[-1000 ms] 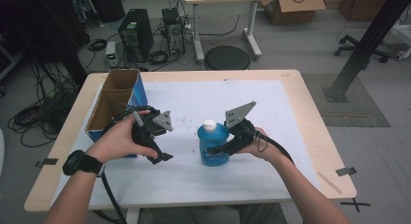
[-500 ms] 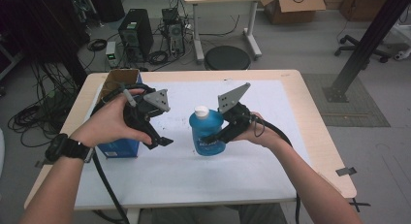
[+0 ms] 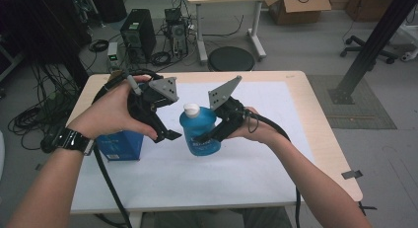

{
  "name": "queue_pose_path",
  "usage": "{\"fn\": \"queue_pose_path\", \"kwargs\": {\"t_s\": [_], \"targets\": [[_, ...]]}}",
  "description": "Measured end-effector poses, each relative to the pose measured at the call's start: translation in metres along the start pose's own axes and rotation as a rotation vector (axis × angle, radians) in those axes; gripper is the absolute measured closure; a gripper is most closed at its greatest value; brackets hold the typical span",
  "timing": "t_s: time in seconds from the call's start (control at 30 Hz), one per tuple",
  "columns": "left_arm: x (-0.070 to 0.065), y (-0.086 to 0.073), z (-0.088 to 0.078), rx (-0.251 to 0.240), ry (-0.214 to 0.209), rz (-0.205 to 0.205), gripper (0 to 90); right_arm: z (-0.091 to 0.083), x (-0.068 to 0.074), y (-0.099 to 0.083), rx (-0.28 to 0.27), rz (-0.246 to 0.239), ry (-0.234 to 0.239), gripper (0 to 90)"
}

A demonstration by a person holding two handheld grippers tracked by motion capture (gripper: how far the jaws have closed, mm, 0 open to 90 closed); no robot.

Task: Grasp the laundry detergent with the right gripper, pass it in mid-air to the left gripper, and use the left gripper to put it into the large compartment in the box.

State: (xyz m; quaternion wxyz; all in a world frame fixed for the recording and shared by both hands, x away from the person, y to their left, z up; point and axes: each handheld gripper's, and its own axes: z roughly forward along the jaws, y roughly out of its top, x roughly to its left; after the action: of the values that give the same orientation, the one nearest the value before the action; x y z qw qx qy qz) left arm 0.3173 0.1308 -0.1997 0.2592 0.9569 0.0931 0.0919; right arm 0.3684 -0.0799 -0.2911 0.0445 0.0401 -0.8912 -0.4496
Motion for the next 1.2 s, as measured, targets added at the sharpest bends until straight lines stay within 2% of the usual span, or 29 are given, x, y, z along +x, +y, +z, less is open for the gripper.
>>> {"fn": "queue_pose_path", "kwargs": {"t_s": [0.43, 0.73, 1.13, 1.2], "targets": [[-0.002, 0.025, 0.006, 0.057, 0.004, 0.028, 3.4, 0.01, 0.003, 0.005, 0.004, -0.008, 0.019, 42.6], [-0.003, 0.033, 0.018, 0.117, 0.005, 0.043, 3.7, 0.009, 0.004, 0.005, 0.004, -0.013, 0.016, 42.6], [-0.006, 0.043, 0.026, 0.141, 0.008, 0.051, 5.7, 0.008, 0.006, 0.005, 0.0, -0.01, 0.007, 42.7], [-0.006, 0.044, 0.028, 0.151, 0.005, 0.055, 8.5, 0.008, 0.007, 0.005, 0.002, -0.011, 0.006, 42.7]]}}
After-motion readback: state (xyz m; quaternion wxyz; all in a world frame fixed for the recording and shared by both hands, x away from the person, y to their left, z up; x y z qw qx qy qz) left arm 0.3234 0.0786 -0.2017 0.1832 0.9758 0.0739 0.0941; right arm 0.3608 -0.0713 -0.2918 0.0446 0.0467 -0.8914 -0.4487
